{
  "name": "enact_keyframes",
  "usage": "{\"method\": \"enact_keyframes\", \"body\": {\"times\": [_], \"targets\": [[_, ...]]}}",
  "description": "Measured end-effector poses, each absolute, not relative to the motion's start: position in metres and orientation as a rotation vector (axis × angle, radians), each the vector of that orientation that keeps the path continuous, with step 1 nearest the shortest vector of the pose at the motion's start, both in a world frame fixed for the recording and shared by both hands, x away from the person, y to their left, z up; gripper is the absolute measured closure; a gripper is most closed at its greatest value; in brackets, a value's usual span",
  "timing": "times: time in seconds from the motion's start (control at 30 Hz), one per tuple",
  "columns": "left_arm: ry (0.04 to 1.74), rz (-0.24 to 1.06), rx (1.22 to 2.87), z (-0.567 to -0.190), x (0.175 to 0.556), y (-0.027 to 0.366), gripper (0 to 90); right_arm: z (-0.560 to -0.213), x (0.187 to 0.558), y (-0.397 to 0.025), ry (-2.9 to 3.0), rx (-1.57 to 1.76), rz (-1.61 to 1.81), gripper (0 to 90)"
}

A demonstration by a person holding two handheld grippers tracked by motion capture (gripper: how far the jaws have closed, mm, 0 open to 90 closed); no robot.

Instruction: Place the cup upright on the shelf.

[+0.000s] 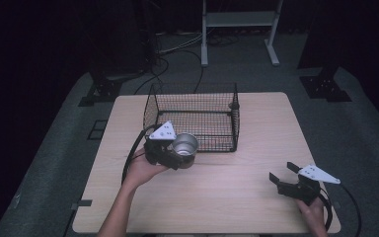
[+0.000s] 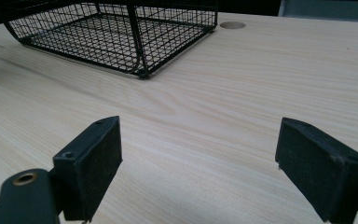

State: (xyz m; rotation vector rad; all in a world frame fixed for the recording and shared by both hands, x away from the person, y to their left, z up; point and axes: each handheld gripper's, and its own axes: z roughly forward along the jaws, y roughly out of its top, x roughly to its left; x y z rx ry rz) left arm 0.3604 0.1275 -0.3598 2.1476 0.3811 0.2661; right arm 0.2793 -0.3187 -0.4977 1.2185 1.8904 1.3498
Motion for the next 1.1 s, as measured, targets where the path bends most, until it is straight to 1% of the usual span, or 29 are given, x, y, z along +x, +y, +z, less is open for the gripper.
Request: {"method": "enact_keyframes", "body": {"times": [0.27, 0.63, 1.1], "targets": [[0.375, 0.259, 2.127, -0.342, 0.375, 0.129, 17.4, -0.498, 0.280, -0.320, 1.889, 1.213, 1.351, 13.8], [0.353, 0.277, 2.138, -0.315, 0.394, 0.119, 17.4, -0.498, 0.279, -0.320, 1.888, 1.207, 1.356, 13.8], [0.351, 0.288, 2.139, -0.295, 0.417, 0.111, 17.4, -0.498, 0.279, -0.320, 1.883, 1.212, 1.364, 13.8]]}}
